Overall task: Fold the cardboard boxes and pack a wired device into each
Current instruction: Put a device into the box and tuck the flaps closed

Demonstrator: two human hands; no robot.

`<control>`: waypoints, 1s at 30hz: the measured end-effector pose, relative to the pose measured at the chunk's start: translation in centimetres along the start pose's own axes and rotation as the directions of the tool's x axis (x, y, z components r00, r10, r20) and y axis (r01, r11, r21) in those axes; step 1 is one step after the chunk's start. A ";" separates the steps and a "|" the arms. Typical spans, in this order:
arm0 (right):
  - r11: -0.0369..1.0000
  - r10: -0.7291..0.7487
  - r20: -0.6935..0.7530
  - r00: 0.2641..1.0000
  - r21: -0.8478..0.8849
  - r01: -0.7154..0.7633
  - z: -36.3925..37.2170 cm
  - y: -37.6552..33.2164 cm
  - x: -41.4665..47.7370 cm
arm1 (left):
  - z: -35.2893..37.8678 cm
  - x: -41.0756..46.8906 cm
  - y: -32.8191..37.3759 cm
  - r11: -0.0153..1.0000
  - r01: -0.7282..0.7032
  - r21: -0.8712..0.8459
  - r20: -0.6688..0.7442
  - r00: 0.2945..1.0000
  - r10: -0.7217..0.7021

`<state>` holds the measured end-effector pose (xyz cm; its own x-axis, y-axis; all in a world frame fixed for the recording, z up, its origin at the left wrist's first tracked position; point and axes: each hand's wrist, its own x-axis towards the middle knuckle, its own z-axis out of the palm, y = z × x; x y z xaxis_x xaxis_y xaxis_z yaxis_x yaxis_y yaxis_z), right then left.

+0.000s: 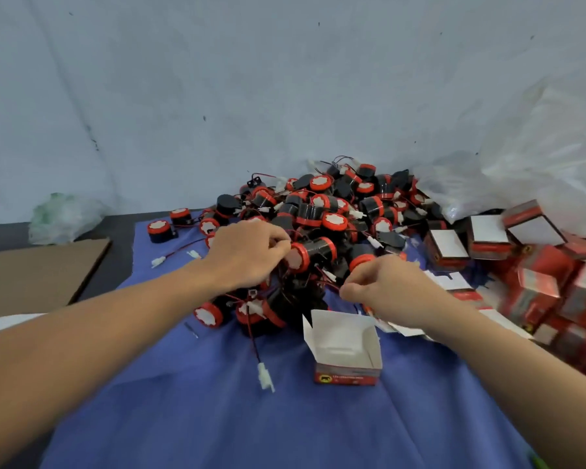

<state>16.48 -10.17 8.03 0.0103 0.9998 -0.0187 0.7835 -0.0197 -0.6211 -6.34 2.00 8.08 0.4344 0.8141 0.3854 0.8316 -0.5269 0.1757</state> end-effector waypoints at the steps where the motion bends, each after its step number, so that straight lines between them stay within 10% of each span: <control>1: 1.000 -0.013 0.005 1.000 0.012 0.013 0.7 -0.3 -0.7 | -0.4 -0.9 0.3 1.000 -0.028 0.008 -0.014 1.000 0.028; 7: 0.989 -0.043 0.132 0.990 0.147 0.023 3.9 0.5 -5.3 | -1.1 -9.2 2.4 0.955 -0.276 0.103 -0.091 0.954 0.286; 10: 0.954 -0.001 0.065 0.998 0.299 -0.019 4.2 1.0 -6.3 | -0.9 -12.2 3.2 0.983 -0.185 0.006 -0.178 0.967 0.183; 16: 0.474 0.243 -0.082 0.966 0.879 -0.045 2.8 2.4 -2.9 | 1.7 -12.6 5.4 0.944 0.064 -0.323 -0.189 0.973 -0.131; 19: 0.624 0.115 0.038 0.993 0.775 -0.102 3.0 3.2 -1.1 | 3.0 -10.9 5.5 0.804 0.164 -0.572 -0.135 0.948 -0.289; 22: 0.922 0.021 0.118 0.993 0.381 -0.064 4.3 2.7 1.1 | 4.6 -9.3 5.6 0.722 0.199 -0.663 -0.092 0.935 -0.342; 25: 0.999 -0.034 0.119 0.992 0.012 0.033 5.3 1.5 2.6 | 6.1 -9.1 5.8 0.725 0.213 -0.655 -0.088 0.931 -0.353; 30: 0.970 0.024 0.221 0.975 0.230 -0.076 5.4 1.3 3.5 | 7.9 -9.9 5.3 0.832 0.069 -0.550 -0.189 0.961 -0.204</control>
<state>14.14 -6.76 2.91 -0.1089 0.9724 -0.2064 0.6160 -0.0970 -0.7817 -3.47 -6.90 -1.94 0.1821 0.8434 0.5055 0.5312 -0.5170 0.6712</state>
